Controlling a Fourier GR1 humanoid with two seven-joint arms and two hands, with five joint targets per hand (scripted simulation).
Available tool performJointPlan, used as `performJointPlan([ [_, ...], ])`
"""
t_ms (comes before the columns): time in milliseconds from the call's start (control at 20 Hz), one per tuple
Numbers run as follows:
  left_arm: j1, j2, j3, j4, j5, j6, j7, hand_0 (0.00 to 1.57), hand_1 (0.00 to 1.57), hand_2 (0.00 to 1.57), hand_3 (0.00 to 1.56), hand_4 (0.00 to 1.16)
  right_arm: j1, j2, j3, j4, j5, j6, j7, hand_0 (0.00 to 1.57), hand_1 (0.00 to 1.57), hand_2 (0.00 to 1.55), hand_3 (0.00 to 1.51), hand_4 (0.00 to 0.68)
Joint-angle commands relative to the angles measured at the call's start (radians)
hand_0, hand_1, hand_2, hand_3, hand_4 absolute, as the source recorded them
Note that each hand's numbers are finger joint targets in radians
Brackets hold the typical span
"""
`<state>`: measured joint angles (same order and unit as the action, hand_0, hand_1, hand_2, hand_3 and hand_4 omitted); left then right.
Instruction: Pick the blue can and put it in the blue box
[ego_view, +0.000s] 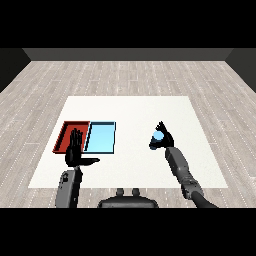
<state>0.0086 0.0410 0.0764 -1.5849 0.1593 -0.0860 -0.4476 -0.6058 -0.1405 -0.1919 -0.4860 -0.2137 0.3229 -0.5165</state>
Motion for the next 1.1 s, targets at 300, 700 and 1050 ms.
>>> performJointPlan([
  [300,0.045,-0.006,-0.020,-0.037,-0.014,-0.004,-0.008,0.00,0.00,0.00,0.00,0.00,-0.013,0.062,0.023,0.027,0.059,-0.177,-0.056,1.34,1.34,1.39,1.33,0.397],
  [700,0.046,0.014,0.013,-0.033,0.030,-0.040,-0.013,0.00,0.00,0.00,0.00,0.00,0.004,0.060,0.061,-0.068,0.088,-0.254,0.081,1.56,1.56,1.49,1.44,0.683],
  [1050,-0.004,0.008,-0.017,-0.016,-0.003,-0.014,0.035,0.00,0.00,0.00,0.00,0.00,-0.002,0.005,0.049,-0.103,0.085,-0.190,0.037,1.50,1.50,1.46,1.42,0.657],
])
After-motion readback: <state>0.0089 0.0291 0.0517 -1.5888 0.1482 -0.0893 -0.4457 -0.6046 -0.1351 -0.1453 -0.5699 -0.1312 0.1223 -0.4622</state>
